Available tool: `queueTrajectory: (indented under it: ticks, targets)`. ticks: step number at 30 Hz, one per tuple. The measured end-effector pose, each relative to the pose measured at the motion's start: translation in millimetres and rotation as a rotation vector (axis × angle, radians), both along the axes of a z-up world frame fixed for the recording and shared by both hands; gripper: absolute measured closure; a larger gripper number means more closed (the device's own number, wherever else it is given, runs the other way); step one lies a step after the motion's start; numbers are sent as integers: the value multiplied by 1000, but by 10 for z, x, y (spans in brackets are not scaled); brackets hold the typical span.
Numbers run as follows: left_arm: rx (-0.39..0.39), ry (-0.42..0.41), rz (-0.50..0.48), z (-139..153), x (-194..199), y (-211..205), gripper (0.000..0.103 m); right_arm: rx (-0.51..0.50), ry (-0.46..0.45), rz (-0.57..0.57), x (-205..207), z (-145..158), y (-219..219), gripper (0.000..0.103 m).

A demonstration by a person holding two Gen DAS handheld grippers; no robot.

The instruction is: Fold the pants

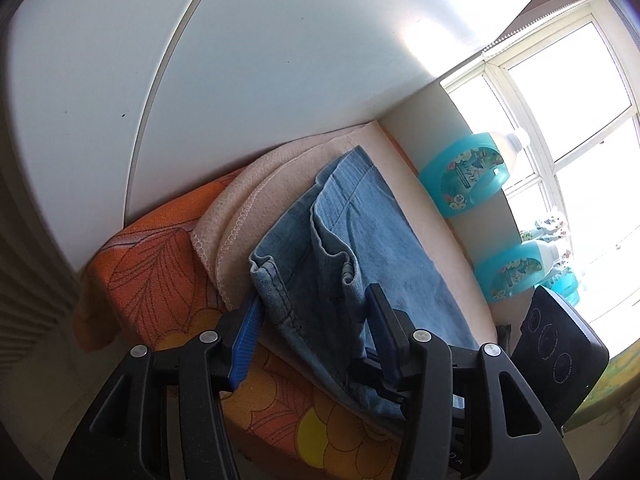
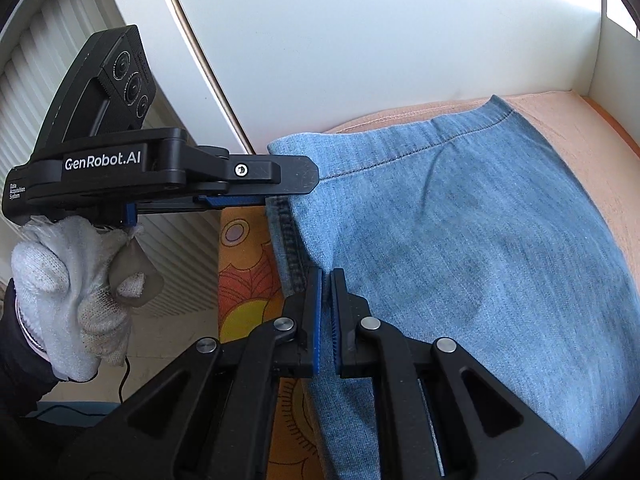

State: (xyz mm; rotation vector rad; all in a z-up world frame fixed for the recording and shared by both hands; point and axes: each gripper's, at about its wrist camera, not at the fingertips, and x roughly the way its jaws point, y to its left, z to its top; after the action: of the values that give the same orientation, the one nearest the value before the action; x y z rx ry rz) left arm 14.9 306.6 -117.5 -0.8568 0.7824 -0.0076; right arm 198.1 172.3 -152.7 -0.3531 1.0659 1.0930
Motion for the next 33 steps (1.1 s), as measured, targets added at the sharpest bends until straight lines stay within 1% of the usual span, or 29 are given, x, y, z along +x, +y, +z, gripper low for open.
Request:
queueTrajectory:
  ticks: [2, 3, 4, 5, 6, 8, 9, 10, 11, 12, 13, 14, 15, 18, 19, 20, 21, 25, 27, 30, 33]
  targets:
    - [45, 10, 17, 3, 4, -4, 53, 14, 4, 26, -38, 41, -11, 98]
    - [52, 13, 24, -7, 15, 3, 53, 21, 5, 33, -48, 56, -17, 98]
    - [41, 18, 28, -27, 24, 12, 53, 27, 14, 37, -53, 67, -27, 98]
    - [23, 15, 29, -41, 28, 14, 53, 28, 33, 46, -52, 70, -42, 93]
    - [20, 10, 28, -43, 28, 7, 53, 28, 44, 50, -41, 67, -69, 83]
    - [34, -1, 27, -27, 21, -18, 53, 21, 32, 51, -69, 87, -131, 75]
    - [36, -12, 30, -25, 12, -24, 56, 17, 32, 44, -73, 100, -189, 75]
    - [50, -14, 35, -25, 7, -31, 56, 22, 37, 34, -60, 123, -257, 75]
    - [71, -18, 45, -22, -2, -40, 61, 31, 44, 18, -34, 171, -340, 75]
    - [94, -26, 52, -15, -7, -57, 80, 39, 48, -6, 10, 209, -414, 74]
    - [122, -33, 55, -1, -9, -76, 91, 53, 54, -33, 64, 254, -491, 70]
    - [148, -43, 52, 19, -13, -101, 90, 71, 59, -61, 140, 301, -571, 66]
    - [167, -63, 44, 47, -21, -133, 90, 91, 63, -90, 197, 378, -630, 57]
    - [220, -119, 9, 175, -31, -256, 91, 127, 73, -167, 416, 585, -736, 44]
    - [237, -134, -6, 219, -30, -306, 91, 130, 75, -186, 495, 643, -738, 41]
    - [251, -150, -25, 260, -28, -365, 91, 127, 83, -195, 551, 744, -637, 34]
    - [264, -163, -49, 296, -24, -434, 91, 127, 96, -199, 623, 780, -597, 30]
    - [307, -196, -141, 381, 10, -734, 91, 75, 146, -235, 967, 788, -389, 30]
    - [316, -209, -183, 403, 19, -861, 91, 49, 160, -253, 1089, 730, -299, 30]
    - [327, -218, -226, 414, 37, -994, 91, -16, 212, -276, 1260, 542, -156, 30]
    - [330, -219, -257, 408, 68, -1080, 91, -87, 200, -296, 1351, 389, -52, 30]
